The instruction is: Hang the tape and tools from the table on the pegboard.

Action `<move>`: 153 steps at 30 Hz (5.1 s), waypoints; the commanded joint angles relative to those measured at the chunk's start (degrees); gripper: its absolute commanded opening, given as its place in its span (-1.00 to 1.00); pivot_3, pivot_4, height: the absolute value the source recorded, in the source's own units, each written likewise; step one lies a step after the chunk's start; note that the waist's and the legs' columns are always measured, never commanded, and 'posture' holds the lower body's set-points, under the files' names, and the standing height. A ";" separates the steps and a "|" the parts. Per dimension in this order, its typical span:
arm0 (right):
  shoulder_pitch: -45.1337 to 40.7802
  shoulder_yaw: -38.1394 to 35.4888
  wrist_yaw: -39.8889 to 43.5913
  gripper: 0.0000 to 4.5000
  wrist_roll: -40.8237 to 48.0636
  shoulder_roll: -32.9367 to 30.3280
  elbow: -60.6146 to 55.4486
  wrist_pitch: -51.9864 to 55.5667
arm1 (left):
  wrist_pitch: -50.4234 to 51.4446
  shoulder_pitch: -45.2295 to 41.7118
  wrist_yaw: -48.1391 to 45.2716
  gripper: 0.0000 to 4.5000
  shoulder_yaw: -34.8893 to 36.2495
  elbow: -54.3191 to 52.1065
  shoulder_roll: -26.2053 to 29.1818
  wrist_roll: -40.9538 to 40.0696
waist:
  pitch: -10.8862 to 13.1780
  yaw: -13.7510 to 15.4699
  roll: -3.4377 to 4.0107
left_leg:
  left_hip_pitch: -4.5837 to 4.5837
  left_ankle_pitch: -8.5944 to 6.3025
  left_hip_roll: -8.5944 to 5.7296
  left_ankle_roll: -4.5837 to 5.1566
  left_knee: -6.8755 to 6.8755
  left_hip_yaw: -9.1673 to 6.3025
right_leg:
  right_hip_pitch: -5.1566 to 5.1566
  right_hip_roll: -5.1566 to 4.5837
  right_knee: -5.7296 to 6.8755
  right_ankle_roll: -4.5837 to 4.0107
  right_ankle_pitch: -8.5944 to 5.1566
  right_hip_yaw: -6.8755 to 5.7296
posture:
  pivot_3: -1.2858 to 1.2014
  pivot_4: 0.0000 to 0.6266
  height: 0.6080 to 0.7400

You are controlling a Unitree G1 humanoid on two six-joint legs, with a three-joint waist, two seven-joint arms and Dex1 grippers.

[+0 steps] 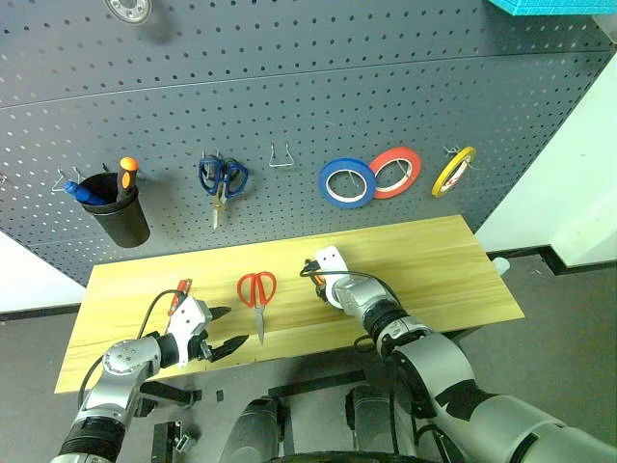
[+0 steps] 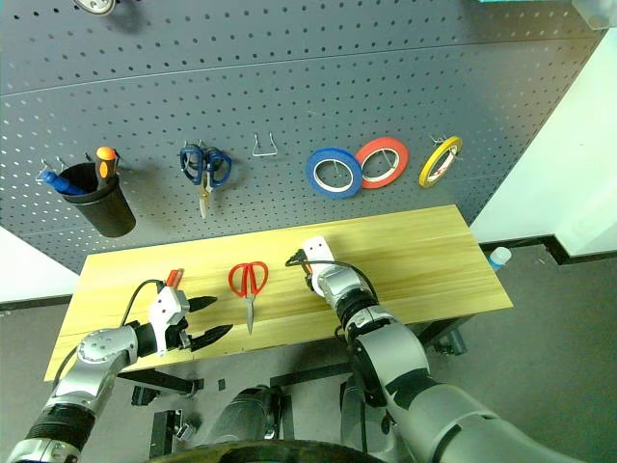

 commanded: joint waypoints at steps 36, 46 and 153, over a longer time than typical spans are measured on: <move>-12.29 -0.10 25.95 -0.04 13.28 -4.03 -29.99 -49.43 | -23.25 -6.29 15.33 0.79 12.14 -6.22 -14.70 -9.29 | 0.15 0.38 -0.36 | -0.51 0.06 0.09 -0.10 0.08 -0.05 | -0.29 0.17 -0.21 -0.08 0.33 -0.07 | 0.01 -0.65 1.00; -20.29 -5.72 26.31 -0.04 13.56 -0.64 -8.05 -61.48 | -22.12 -0.99 17.55 0.79 9.68 -12.08 -16.66 -7.82 | 0.83 0.43 -0.28 | -0.57 0.06 0.14 -0.09 -0.05 -0.04 | -0.42 0.22 -0.24 -0.09 0.33 -0.02 | 0.06 -0.54 1.00; 27.97 12.17 44.69 0.99 14.07 -27.98 -61.78 -53.30 | 22.64 3.85 52.93 0.87 5.85 -28.10 -26.23 7.99 | 3.11 2.02 -0.77 | -0.65 0.08 0.85 -0.13 0.26 0.07 | -0.73 0.92 0.21 -0.75 0.24 0.07 | 0.05 -0.54 1.00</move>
